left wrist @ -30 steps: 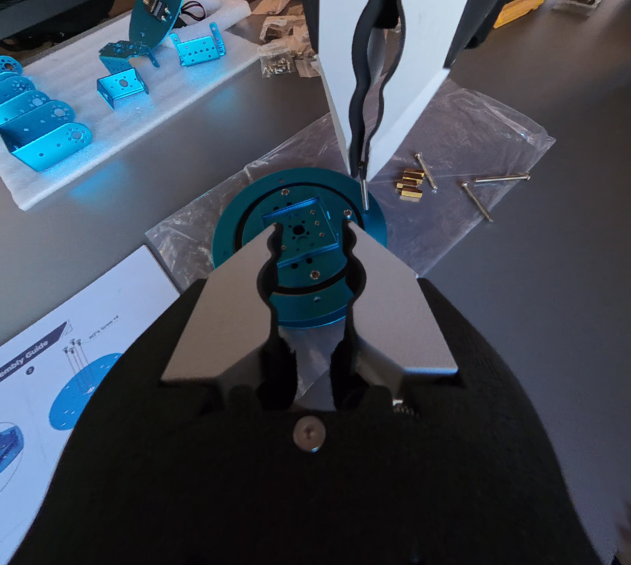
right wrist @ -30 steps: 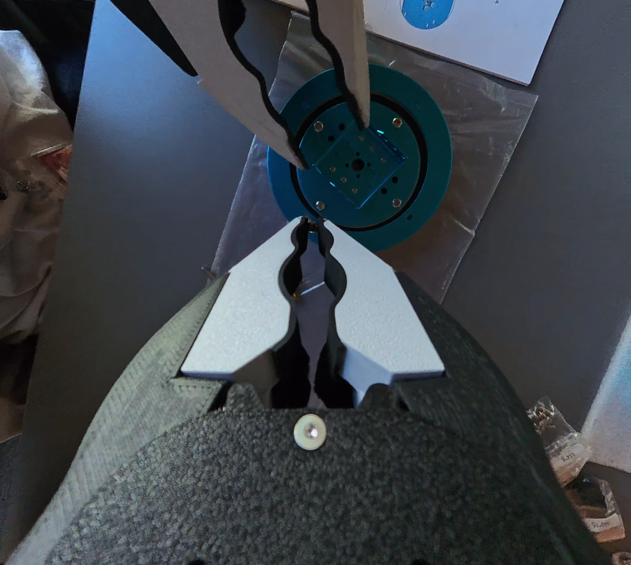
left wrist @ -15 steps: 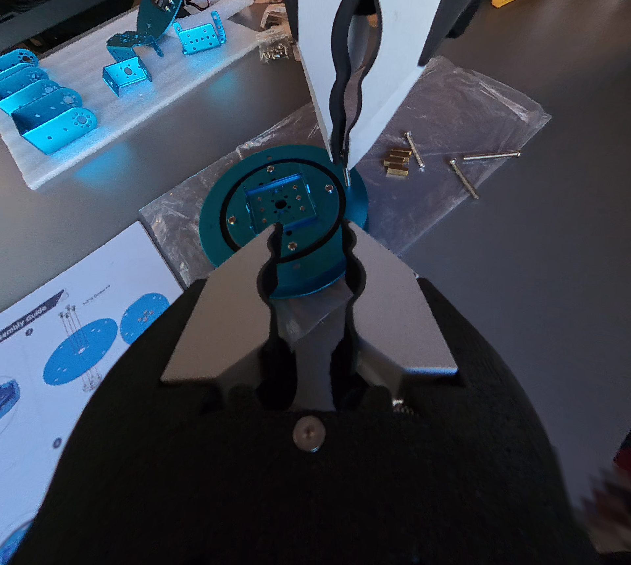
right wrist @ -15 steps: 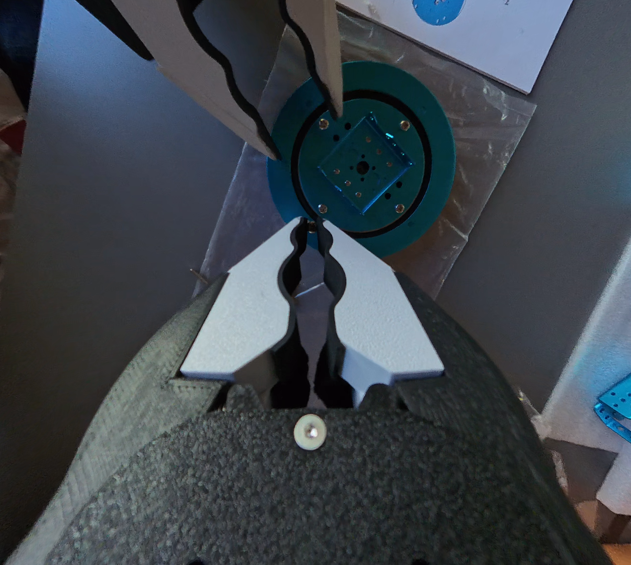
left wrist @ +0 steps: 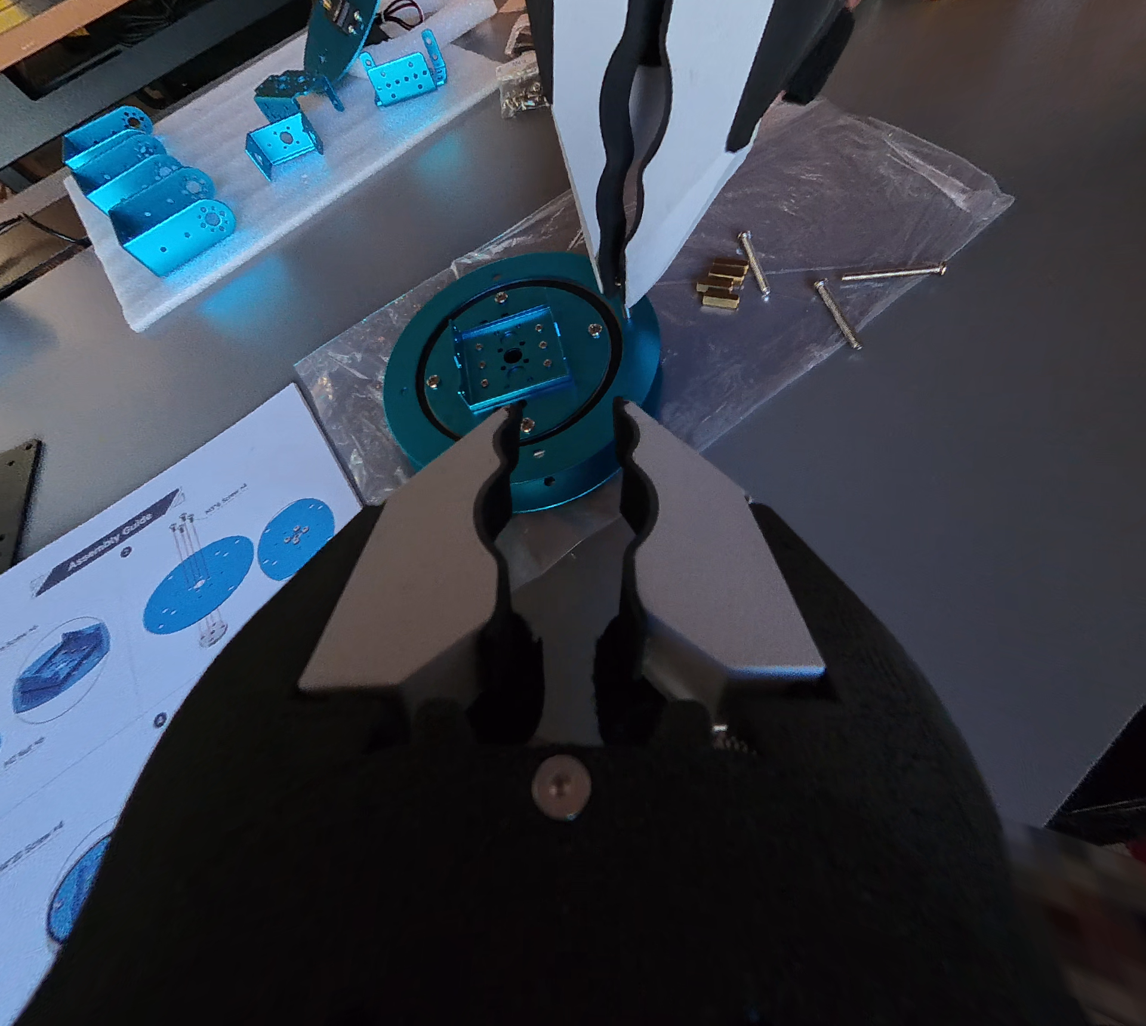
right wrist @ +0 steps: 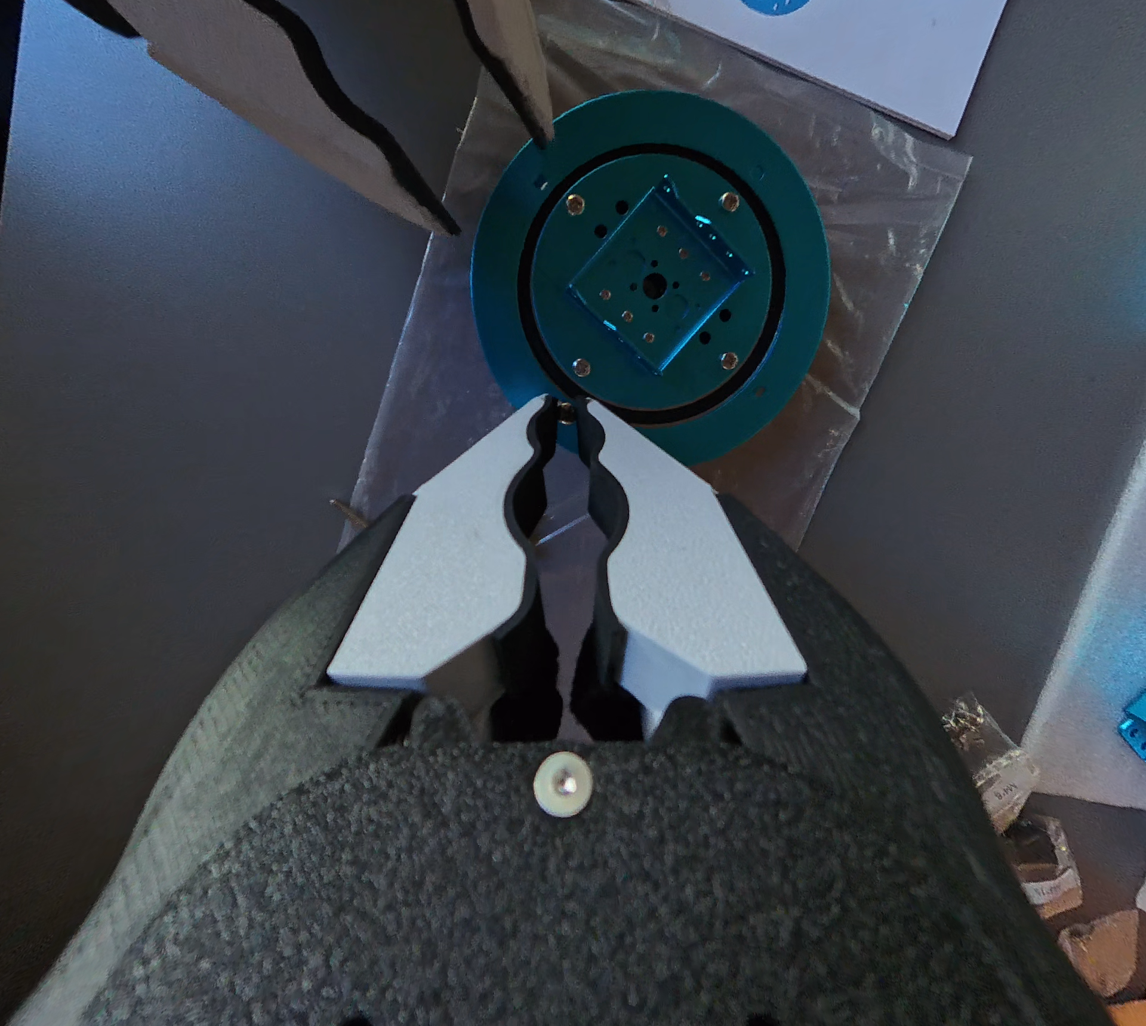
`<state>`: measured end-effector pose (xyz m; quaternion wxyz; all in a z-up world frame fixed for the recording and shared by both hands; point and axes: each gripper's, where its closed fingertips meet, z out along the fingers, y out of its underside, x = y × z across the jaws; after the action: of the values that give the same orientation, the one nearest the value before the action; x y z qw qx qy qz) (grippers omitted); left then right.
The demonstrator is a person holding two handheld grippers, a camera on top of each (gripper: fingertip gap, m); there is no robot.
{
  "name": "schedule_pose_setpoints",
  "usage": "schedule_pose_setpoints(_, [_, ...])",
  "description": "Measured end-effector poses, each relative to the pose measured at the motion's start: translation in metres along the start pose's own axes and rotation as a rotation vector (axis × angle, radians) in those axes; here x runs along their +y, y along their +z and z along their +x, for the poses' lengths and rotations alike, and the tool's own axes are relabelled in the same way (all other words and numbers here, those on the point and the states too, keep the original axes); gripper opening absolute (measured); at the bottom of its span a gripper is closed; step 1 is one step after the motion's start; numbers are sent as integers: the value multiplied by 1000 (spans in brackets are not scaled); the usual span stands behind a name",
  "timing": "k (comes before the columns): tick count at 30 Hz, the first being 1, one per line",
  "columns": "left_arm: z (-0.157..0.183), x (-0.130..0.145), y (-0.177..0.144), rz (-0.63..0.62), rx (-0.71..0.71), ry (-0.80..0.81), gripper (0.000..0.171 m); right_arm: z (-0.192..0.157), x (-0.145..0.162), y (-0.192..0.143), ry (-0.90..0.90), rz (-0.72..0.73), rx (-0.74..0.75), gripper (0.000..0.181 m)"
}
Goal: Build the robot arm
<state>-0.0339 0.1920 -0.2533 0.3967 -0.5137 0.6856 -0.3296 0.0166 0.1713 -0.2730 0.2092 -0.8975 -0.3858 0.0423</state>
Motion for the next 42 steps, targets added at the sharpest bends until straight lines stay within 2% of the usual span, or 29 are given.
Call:
schedule_pose_setpoints(11, [0, 2, 1, -38, -37, 24, 28, 1, -2, 1, 72, 117, -46, 5])
schedule_pose_setpoints(21, [25, -1, 8, -32, -10, 174, 26, 2, -7, 3, 77, 253, 28, 5])
schedule_pose_setpoints(32, [29, 8, 20, -94, -54, 277, 19, 4, -9, 4, 143, 321, 45, 5])
schedule_pose_setpoints(42, [24, 11, 24, -109, -80, 284, 14, 1, 0, -1, 173, 317, 14, 5])
